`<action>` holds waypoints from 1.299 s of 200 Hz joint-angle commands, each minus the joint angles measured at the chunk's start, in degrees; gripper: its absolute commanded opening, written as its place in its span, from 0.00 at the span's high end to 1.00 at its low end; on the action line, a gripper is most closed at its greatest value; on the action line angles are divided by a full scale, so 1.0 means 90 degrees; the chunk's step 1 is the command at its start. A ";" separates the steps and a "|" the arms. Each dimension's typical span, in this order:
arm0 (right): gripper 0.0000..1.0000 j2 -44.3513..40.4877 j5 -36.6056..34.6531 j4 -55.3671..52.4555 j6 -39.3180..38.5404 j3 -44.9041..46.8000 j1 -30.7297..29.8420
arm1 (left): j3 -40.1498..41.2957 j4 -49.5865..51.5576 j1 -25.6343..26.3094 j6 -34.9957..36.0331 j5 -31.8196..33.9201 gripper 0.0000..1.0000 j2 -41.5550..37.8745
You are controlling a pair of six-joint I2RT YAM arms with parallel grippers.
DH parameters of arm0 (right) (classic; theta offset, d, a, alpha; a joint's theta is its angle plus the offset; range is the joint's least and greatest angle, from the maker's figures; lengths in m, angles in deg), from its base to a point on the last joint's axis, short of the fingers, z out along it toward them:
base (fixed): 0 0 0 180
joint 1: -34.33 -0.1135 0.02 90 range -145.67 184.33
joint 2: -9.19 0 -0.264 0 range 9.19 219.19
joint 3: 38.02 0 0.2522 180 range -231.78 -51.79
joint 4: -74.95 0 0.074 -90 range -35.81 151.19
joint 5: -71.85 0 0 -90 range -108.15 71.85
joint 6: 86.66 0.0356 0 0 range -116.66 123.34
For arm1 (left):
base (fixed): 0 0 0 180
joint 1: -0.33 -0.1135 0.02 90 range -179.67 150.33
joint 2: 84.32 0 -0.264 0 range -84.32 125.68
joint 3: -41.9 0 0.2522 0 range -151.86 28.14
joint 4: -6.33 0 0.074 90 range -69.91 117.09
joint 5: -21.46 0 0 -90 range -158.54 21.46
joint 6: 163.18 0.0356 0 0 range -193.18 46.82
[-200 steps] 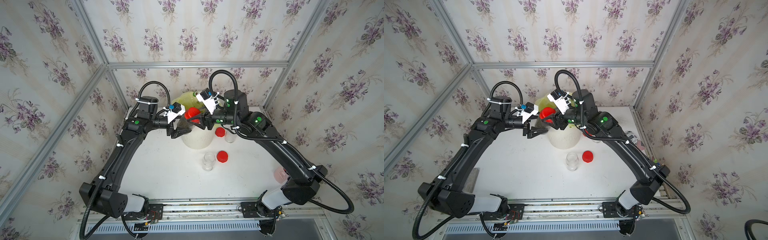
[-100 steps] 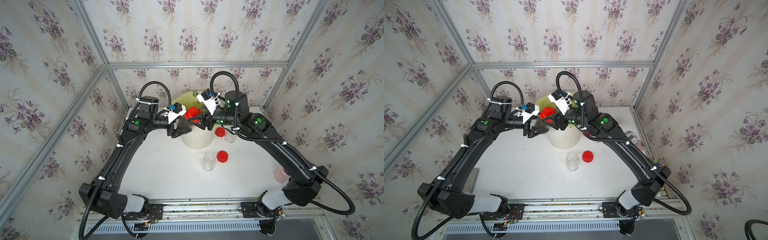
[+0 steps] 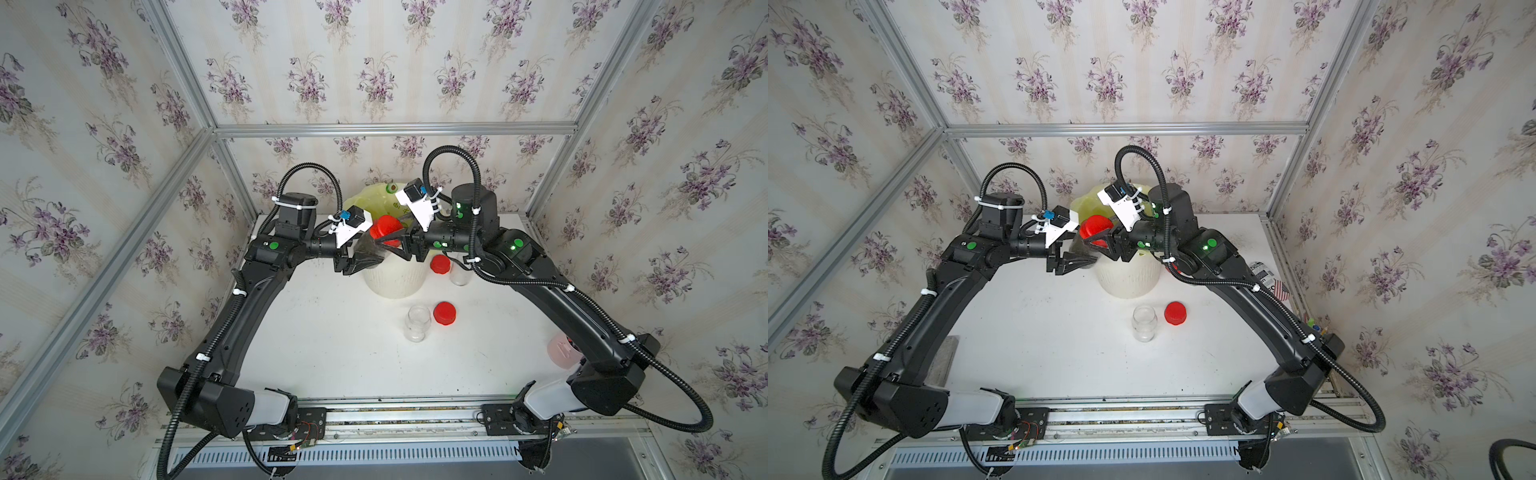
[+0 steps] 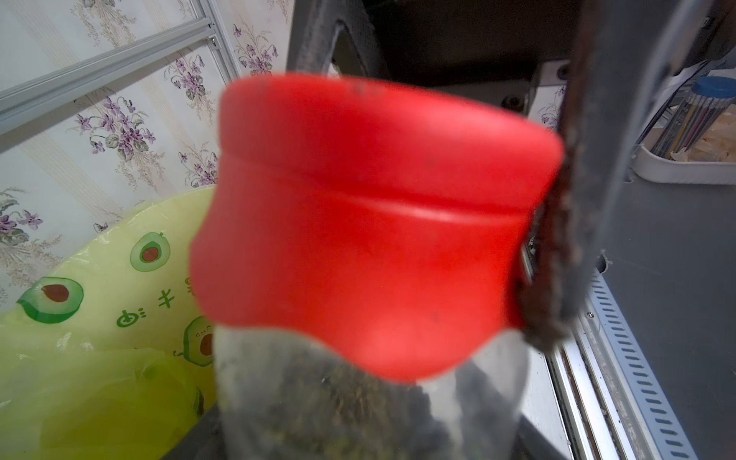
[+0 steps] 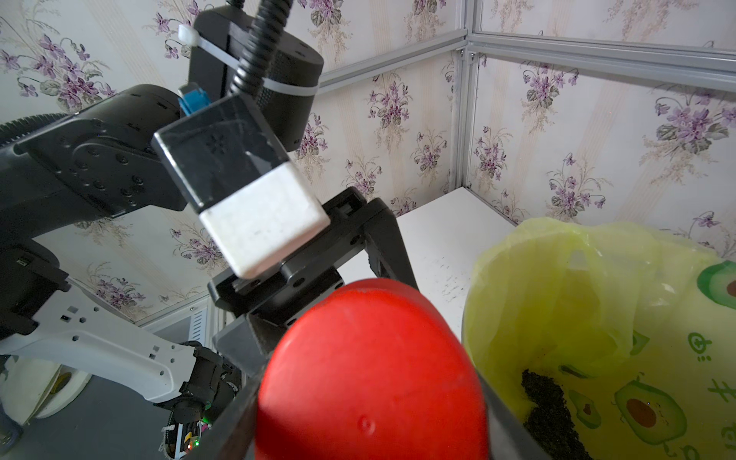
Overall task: Empty moldy tea leaves from jars
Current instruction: Pick up the jar from the center of the board, then adjust the jar.
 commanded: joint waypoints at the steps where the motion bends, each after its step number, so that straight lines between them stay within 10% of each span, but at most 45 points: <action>1: 0.41 -0.0035 0.0066 0.0115 -0.0042 -0.0038 -0.0007 | -0.0015 0.0027 -0.0022 -0.0009 0.0000 0.30 -0.0018; 105: 0.11 -0.0134 0.0166 -0.0017 -0.0114 -0.0053 0.0002 | -0.0009 0.0057 -0.0022 0.0021 0.0007 0.29 0.0021; 260: 0.25 0.0378 -0.0020 -0.0811 0.0023 -0.0861 0.0094 | -0.0009 0.0086 0.0011 0.0043 0.0049 0.29 0.0021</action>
